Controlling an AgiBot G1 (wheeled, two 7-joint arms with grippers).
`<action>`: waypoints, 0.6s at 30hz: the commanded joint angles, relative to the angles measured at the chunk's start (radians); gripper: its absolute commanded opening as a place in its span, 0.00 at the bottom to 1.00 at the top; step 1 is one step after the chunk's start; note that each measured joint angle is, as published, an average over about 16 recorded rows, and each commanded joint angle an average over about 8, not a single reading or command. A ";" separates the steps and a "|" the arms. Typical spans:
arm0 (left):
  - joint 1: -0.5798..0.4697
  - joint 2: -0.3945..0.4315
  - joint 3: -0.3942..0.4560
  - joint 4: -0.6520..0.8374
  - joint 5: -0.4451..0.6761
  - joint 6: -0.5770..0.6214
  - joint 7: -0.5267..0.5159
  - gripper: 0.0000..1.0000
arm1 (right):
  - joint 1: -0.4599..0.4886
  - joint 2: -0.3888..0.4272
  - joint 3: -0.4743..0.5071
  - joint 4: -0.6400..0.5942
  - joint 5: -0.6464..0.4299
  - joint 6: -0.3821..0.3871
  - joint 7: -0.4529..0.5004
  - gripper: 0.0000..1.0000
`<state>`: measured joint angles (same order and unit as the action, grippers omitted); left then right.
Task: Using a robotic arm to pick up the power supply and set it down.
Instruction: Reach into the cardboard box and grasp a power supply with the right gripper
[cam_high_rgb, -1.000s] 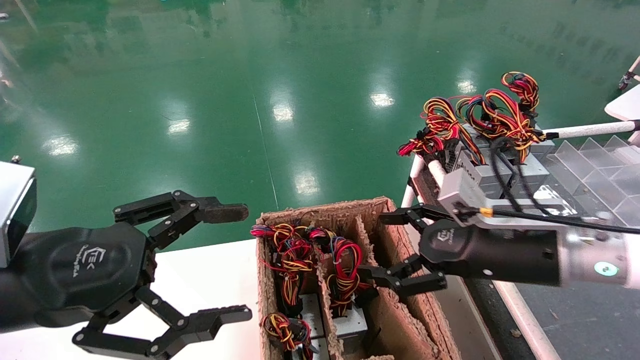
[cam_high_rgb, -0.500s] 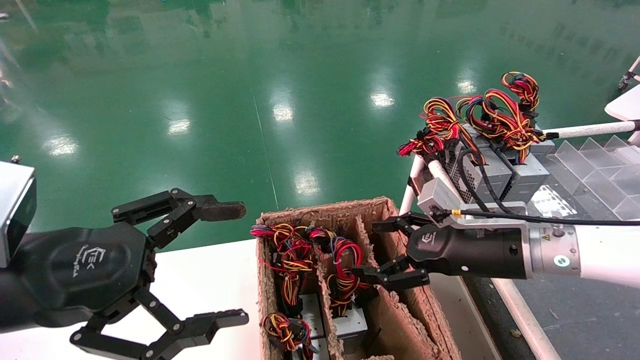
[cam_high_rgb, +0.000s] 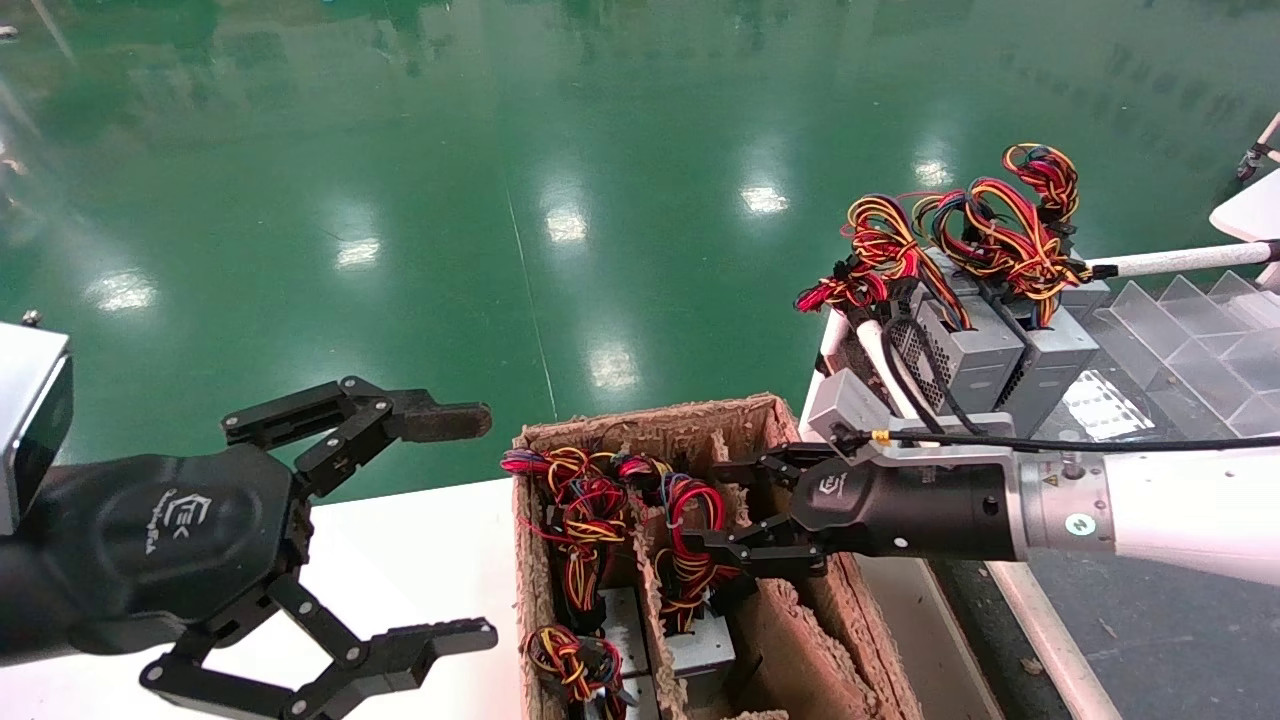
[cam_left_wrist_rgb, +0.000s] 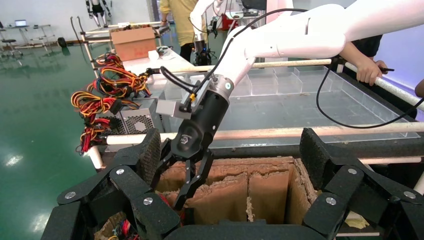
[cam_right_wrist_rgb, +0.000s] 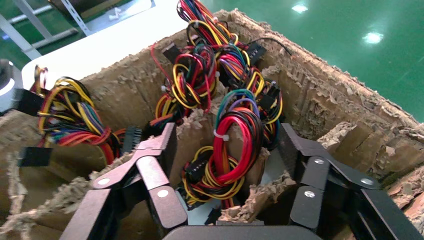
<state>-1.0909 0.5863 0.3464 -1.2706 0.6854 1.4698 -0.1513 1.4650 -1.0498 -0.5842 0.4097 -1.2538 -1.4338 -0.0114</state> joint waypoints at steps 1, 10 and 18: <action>0.000 0.000 0.000 0.000 0.000 0.000 0.000 1.00 | 0.006 -0.011 -0.003 -0.024 -0.005 0.003 -0.018 0.00; 0.000 0.000 0.000 0.000 0.000 0.000 0.000 1.00 | 0.026 -0.038 -0.005 -0.102 -0.010 0.001 -0.077 0.00; 0.000 0.000 0.000 0.000 0.000 0.000 0.000 1.00 | 0.038 -0.051 -0.007 -0.150 -0.015 -0.001 -0.114 0.00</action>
<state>-1.0910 0.5861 0.3467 -1.2706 0.6852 1.4697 -0.1511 1.5019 -1.0998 -0.5904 0.2610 -1.2669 -1.4352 -0.1245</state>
